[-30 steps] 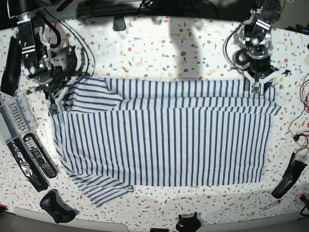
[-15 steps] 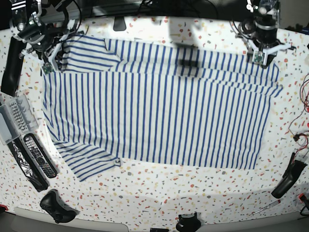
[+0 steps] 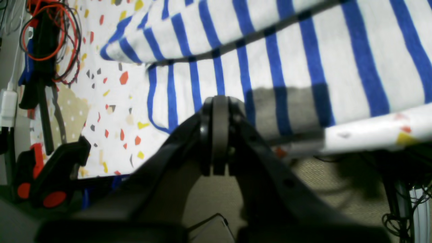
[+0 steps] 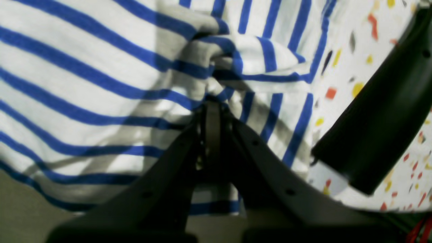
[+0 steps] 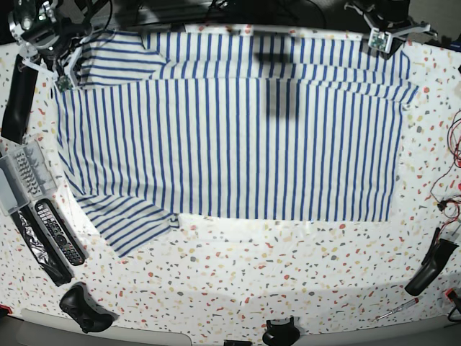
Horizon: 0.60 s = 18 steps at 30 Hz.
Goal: Layout the t-shirt on the table in an organized manner, then fold the t-shirt properly
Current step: 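Release the shoulders and move the left gripper to the shirt's side edge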
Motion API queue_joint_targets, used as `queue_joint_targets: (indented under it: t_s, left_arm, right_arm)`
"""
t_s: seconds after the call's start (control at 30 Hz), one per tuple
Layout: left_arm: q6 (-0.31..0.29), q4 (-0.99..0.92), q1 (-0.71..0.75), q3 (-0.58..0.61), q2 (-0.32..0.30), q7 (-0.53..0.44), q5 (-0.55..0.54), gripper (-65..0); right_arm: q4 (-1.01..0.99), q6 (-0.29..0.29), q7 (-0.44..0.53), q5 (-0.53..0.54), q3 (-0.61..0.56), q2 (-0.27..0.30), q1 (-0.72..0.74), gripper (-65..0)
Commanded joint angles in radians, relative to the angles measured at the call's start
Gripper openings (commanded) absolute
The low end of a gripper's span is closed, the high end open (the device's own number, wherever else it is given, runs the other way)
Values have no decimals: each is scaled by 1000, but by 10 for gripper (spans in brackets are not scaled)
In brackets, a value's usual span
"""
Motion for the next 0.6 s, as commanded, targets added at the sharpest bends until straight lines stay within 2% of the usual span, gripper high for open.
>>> queue_joint_targets:
  t_s: [0.0, 0.13, 0.27, 0.43, 0.57]
  left_arm:
    - [-73, -10, 29, 12, -3, 131, -66, -650]
    - [-73, -6, 29, 12, -13, 125, -63, -650]
    - [-68, 28, 28, -8, -20, 138, 23, -650]
    - [-69, 150, 27, -103, -31, 155, 39, -650]
    - [-69, 257, 24, -209, -71, 98, 27, -650]
  right_arm:
    - [21, -5, -16, -8, 14, 11, -11, -650]
    - [62, -5, -13, -8, 40, 12, -16, -650]
    - [104, -8, 30, -4, 87, 12, -16, -650]
    - [163, -8, 70, -3, 162, 12, -15, -650]
    - [179, -8, 134, 58, 214, 13, 21, -650]
